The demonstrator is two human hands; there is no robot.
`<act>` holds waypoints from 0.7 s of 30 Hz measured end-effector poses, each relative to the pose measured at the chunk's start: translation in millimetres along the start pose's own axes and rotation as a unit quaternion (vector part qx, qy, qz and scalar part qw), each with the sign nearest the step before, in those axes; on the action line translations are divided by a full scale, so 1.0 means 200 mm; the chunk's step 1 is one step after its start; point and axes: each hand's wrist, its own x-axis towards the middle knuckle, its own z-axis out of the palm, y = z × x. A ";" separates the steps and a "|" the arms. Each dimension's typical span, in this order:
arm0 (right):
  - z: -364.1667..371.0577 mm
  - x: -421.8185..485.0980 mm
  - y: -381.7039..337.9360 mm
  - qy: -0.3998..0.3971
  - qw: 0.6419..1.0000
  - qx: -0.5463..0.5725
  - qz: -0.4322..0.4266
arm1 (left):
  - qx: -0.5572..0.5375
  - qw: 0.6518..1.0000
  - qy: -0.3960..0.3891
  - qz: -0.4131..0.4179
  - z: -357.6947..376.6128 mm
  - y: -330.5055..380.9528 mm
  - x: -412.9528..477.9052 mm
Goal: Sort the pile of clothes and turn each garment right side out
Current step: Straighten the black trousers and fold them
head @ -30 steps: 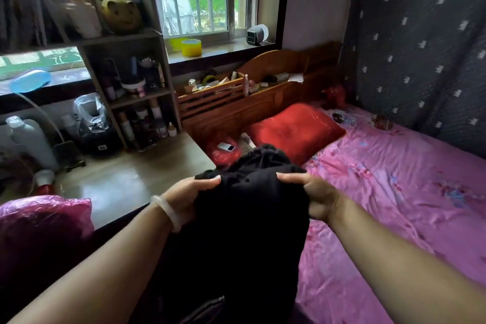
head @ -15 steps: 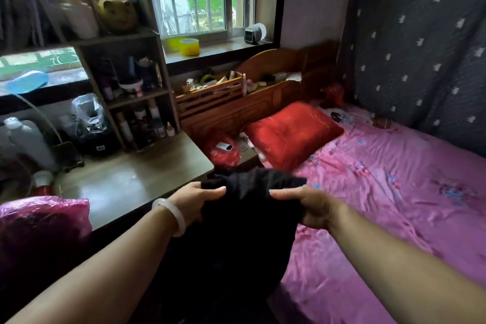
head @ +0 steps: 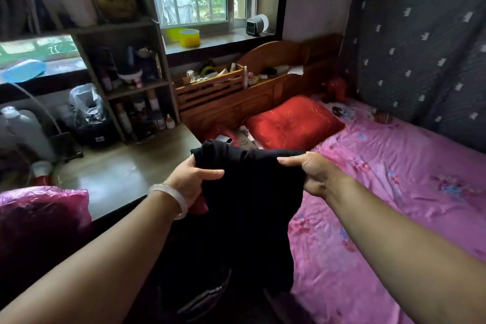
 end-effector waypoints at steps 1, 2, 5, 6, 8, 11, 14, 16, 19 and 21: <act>0.01 0.02 -0.02 0.018 1.000 -0.007 -0.017 | 0.010 1.000 0.017 0.001 0.00 0.00 0.02; 0.02 0.03 -0.03 0.037 0.998 -0.008 -0.044 | 0.011 1.000 0.026 0.009 0.00 0.01 0.02; 0.05 0.07 -0.07 0.063 0.990 0.001 -0.125 | -0.011 0.999 0.029 0.032 0.04 0.05 0.02; 0.06 0.09 -0.06 0.051 0.990 -0.007 -0.132 | -0.005 0.999 0.030 0.032 0.05 0.06 0.02; 0.08 0.10 -0.05 0.036 0.989 -0.053 -0.134 | 0.030 0.998 0.043 0.029 0.06 0.06 0.04; 0.08 0.10 -0.06 0.078 0.978 -0.113 -0.160 | 0.072 0.990 0.115 0.032 0.05 0.11 0.05; 0.09 0.09 -0.10 0.133 0.976 -0.096 -0.146 | 0.066 0.980 0.184 0.029 0.08 0.15 0.05; 0.10 0.09 -0.14 0.172 0.978 -0.063 -0.100 | 0.045 0.975 0.219 0.007 0.08 0.15 0.07; 0.11 0.08 -0.17 0.164 0.984 -0.012 -0.067 | 0.062 0.976 0.211 0.004 0.03 0.12 0.12; 0.08 0.09 -0.16 0.107 0.988 -0.040 -0.104 | 0.107 0.981 0.149 0.060 0.05 0.13 0.09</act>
